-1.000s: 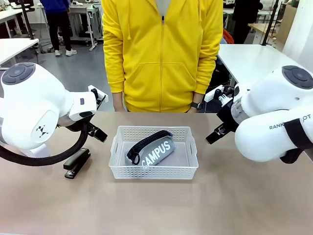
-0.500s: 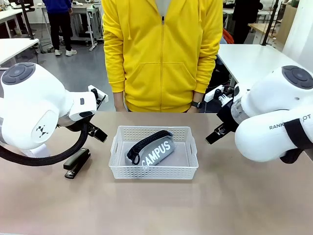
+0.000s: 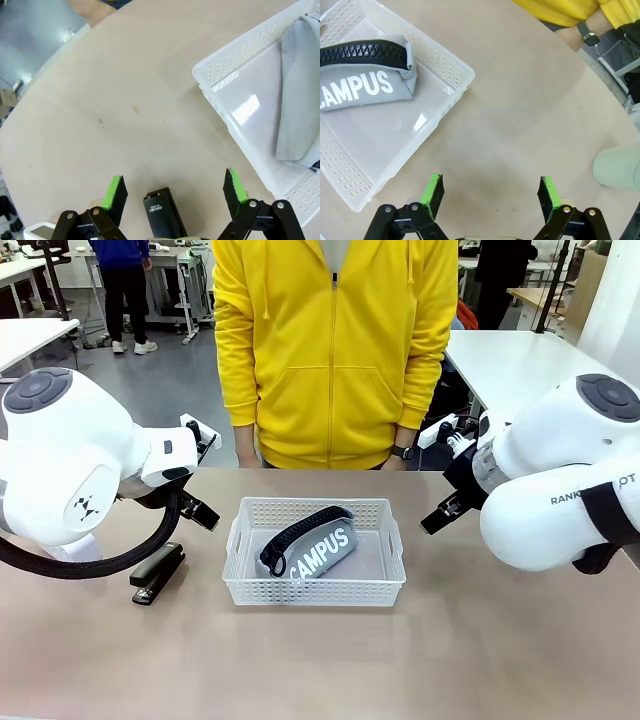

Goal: Efficiently arrange items inside the basket to fit them all.
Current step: Pick up the Digital clock and place it inside the Organizing basket.

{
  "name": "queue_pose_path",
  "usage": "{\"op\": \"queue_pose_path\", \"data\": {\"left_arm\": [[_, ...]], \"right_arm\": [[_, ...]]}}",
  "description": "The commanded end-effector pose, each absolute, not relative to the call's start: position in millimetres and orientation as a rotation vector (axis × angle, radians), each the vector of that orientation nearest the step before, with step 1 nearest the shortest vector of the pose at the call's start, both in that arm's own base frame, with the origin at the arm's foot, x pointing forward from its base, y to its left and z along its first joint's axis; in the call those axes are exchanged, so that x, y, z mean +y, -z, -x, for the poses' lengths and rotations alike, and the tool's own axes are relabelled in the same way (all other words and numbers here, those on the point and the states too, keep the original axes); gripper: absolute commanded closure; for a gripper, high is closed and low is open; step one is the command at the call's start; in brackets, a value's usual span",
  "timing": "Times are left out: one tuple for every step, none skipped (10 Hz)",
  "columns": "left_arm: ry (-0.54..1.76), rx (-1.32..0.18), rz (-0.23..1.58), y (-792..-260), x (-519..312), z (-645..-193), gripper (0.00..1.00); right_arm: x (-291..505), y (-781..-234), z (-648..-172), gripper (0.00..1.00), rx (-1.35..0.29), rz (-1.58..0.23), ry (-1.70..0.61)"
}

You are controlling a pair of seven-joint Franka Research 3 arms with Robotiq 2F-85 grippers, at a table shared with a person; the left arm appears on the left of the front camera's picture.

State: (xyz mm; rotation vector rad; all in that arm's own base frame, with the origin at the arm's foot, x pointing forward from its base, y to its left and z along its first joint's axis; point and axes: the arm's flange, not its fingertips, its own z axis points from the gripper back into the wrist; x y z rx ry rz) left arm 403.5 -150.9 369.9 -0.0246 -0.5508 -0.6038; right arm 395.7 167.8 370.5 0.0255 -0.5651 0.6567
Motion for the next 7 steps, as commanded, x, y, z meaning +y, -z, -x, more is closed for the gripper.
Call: {"op": "queue_pose_path", "data": {"left_arm": [[0.605, -0.551, 0.024, -370.0, -151.0, -403.4, 0.00], [0.605, -0.551, 0.024, -370.0, -151.0, -403.4, 0.00], [0.604, -0.551, 0.025, -369.9, -150.9, -403.5, 0.00], [0.657, -0.548, 0.067, -373.4, -147.9, -396.1, 0.00], [0.671, -0.550, 0.120, -386.4, -139.5, -386.4, 0.00], [0.704, -0.532, 0.187, -405.9, -128.2, -370.3, 0.00], [0.715, -0.530, 0.263, -424.6, -114.0, -350.7, 0.00]], "right_arm": [[167.8, -370.6, -395.7, 0.00, -0.565, -0.026, -0.656], [167.8, -370.6, -395.7, 0.00, -0.565, -0.026, -0.656], [167.8, -370.5, -395.7, 0.00, -0.565, -0.025, -0.657], [167.2, -378.0, -390.3, 0.00, -0.556, -0.053, -0.671], [160.0, -393.1, -385.4, 0.00, -0.546, -0.121, -0.683], [147.7, -412.4, -380.2, 0.00, -0.533, -0.149, -0.663], [130.0, -433.0, -371.5, 0.00, -0.519, -0.227, -0.650]]}}
